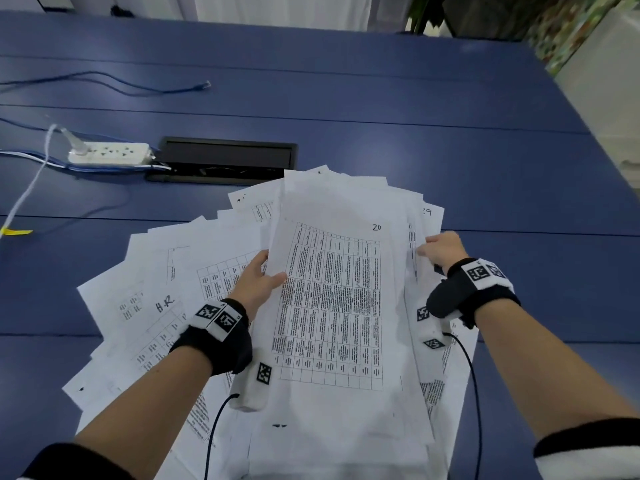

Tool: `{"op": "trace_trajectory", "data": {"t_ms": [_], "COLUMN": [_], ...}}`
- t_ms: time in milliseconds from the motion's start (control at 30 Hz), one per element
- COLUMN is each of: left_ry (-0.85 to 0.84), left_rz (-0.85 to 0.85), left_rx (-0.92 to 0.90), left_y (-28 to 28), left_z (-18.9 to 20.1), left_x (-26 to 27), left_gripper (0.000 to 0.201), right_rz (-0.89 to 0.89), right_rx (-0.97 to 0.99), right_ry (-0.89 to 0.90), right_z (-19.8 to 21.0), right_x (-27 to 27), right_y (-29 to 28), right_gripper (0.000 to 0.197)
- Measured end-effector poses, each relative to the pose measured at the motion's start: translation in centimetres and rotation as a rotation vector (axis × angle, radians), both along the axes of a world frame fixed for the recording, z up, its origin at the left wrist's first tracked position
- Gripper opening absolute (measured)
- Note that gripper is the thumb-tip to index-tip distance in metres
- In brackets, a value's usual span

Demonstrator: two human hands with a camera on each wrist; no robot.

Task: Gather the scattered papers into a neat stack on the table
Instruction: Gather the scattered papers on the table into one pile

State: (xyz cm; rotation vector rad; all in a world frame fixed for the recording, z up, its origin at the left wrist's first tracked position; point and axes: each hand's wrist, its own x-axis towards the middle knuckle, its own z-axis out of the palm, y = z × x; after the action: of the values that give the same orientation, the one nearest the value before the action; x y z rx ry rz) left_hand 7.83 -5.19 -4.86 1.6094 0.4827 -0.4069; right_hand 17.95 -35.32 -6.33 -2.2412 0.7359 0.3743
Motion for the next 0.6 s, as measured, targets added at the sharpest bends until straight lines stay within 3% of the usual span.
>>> {"op": "trace_trajectory", "data": {"t_ms": [100,267,300,367,433,500,600], "left_ry": [-0.027,-0.063,-0.063,-0.056,-0.048,-0.04,-0.053], "left_rz": [-0.048,-0.04,-0.037,-0.018,0.005,0.02,0.031], "left_rx": [0.034,0.044,0.043,0.038,0.03,0.035,0.031], "left_y": [-0.6,-0.3,-0.4,-0.6,-0.7,-0.8,-0.8], "left_z": [0.4,0.5,0.4,0.2,0.0,-0.1,0.0], "left_x": [0.1,0.1,0.0,0.0,0.1,0.1,0.0], "left_gripper": [0.043,0.038,0.039,0.041,0.045,0.049,0.048], "right_rz": [0.052,-0.021,-0.03,-0.055,-0.07,-0.044,0.022], "right_rx": [-0.115,-0.211,-0.188,-0.108,-0.032,0.052,0.159], "right_ry": [0.051,0.02,-0.008,-0.047,-0.072,-0.073,-0.089], "right_z": [0.4,0.3,0.4,0.6,0.7,0.9,0.8], "right_x": [-0.3,-0.5,-0.3,-0.1,-0.1,-0.4,-1.2], "right_y": [1.6,1.4,1.5,1.7,1.4,0.9,0.7], "right_gripper": [0.008,0.038,0.038,0.016,0.023,0.008,0.014]}}
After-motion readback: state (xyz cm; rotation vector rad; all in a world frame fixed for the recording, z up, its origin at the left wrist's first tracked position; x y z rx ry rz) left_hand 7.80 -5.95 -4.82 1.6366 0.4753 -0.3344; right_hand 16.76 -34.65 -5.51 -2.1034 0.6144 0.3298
